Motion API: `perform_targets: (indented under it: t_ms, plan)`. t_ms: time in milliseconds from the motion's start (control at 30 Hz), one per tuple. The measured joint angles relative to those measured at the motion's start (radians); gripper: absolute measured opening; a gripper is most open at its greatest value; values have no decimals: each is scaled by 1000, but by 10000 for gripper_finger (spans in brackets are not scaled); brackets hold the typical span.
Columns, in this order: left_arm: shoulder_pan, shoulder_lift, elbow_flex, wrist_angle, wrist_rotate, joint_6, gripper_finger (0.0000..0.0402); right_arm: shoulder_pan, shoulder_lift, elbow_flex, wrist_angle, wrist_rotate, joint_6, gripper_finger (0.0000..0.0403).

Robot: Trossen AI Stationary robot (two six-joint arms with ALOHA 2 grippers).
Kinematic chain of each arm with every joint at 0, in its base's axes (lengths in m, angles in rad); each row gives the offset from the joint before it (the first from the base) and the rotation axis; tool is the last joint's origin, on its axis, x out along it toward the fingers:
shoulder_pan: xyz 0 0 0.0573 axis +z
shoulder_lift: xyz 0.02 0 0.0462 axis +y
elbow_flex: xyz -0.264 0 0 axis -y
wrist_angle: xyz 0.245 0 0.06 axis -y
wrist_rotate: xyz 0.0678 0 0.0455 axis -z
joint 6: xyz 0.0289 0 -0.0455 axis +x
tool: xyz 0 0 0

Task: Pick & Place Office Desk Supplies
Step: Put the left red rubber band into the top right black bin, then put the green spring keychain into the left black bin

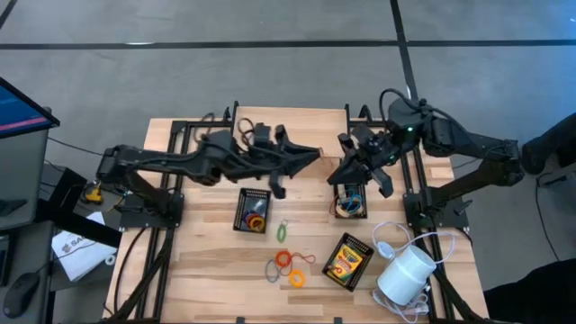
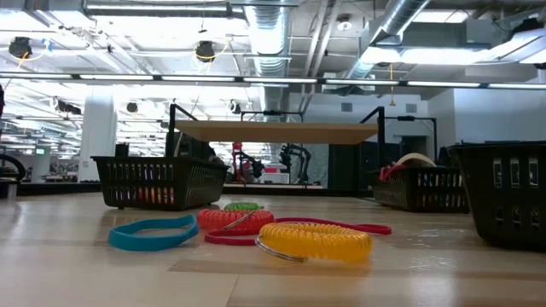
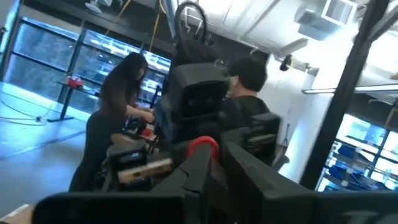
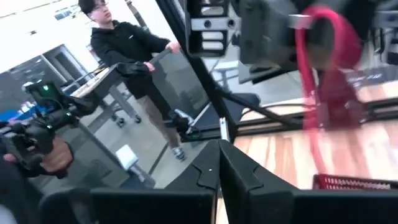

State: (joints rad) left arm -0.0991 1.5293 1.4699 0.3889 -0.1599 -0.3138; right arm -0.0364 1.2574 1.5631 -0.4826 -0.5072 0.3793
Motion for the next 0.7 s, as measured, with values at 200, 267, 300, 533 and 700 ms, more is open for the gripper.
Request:
perform_targets:
  t_ms: [200,267,300,533,700]
  plan:
    - [-6,-68,0,-28,-8,20,70,0,-23,0,-11,35,-21,1]
    - [-6,-78,0,-45,-8,28,72,0,-26,0,-12,40,-21,1]
    - [-6,-79,0,-50,-8,27,72,0,-28,-1,-19,44,-22,1]
    - [-7,-74,-2,-65,-8,21,72,-12,-32,0,-51,45,-37,1]
    - [-7,-72,-14,-69,-16,19,72,-13,-32,0,-66,45,-39,0]
